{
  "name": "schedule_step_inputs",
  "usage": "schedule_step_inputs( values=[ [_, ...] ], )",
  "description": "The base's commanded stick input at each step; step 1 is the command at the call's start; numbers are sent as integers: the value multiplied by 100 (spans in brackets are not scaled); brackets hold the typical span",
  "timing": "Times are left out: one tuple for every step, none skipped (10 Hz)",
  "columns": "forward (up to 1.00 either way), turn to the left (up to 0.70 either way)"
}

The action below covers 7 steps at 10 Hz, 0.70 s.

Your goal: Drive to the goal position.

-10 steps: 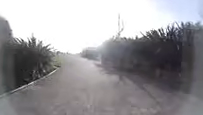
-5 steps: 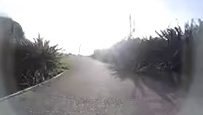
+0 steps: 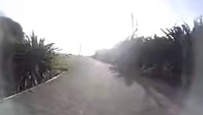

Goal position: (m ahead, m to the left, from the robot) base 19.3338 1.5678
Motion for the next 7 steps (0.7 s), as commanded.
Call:
schedule_step_inputs(
  values=[
    [100,0],
    [100,0],
    [100,0],
    [100,0],
    [100,0],
    [100,0],
    [100,0]
  ],
)
